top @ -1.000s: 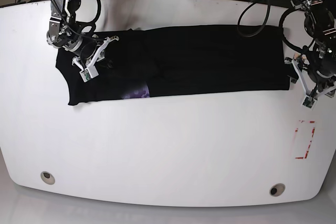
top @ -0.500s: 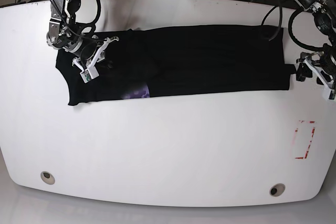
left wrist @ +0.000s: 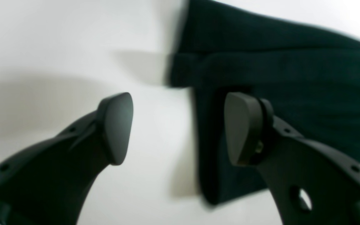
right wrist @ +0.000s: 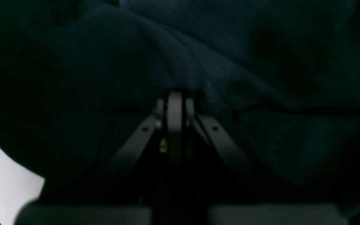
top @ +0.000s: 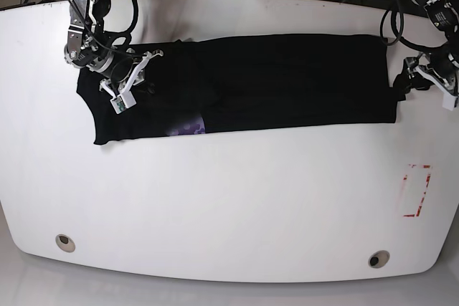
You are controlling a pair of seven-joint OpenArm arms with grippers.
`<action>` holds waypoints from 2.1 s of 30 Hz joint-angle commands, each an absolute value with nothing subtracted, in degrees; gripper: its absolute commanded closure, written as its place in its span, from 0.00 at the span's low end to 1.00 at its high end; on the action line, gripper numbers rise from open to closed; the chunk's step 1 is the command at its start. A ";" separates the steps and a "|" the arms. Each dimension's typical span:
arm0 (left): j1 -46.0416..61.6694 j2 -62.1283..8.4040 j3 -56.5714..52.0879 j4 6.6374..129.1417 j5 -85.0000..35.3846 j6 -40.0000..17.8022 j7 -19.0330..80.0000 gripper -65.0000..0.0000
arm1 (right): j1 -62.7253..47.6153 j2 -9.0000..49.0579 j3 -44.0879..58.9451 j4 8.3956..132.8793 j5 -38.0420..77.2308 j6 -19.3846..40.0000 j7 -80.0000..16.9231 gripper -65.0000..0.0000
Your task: Layout the t-shirt on the table in an organized manner, then fold the t-shirt properly
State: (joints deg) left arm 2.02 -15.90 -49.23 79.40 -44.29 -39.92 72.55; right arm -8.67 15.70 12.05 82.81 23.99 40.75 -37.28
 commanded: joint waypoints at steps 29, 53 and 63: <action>-0.13 -17.01 -38.81 72.31 -44.88 -40.00 70.46 0.33 | -9.01 14.99 12.18 82.51 20.26 40.00 -41.10 1.00; -3.21 -15.16 -38.20 67.38 -44.62 -40.00 66.15 0.84 | -9.19 14.64 12.26 82.51 20.26 40.00 -41.10 1.00; -3.12 -16.13 -37.85 69.41 -44.53 -40.00 64.48 0.94 | -9.27 14.64 12.26 82.51 20.26 40.00 -41.10 1.00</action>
